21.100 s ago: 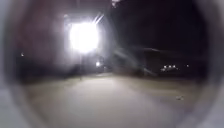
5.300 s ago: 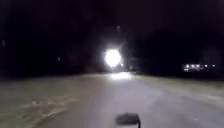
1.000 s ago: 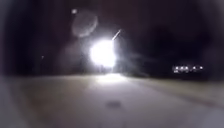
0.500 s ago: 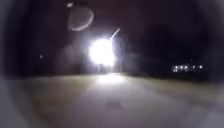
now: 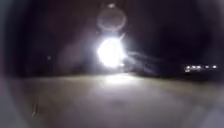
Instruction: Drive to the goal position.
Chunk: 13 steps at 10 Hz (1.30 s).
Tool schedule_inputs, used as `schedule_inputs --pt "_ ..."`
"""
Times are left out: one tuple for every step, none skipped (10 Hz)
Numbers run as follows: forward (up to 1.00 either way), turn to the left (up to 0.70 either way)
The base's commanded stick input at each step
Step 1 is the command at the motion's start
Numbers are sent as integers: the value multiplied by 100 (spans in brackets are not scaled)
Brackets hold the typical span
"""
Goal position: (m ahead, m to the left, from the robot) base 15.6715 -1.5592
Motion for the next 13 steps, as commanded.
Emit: schedule_inputs --pt "100 3" --pt "100 0" --pt "100 0" --pt "100 0" --pt "100 0" --pt "100 0" --pt "100 0" --pt "100 0" --pt "100 0" --pt "100 0" --pt "100 0" --pt "100 0" --pt "100 0"
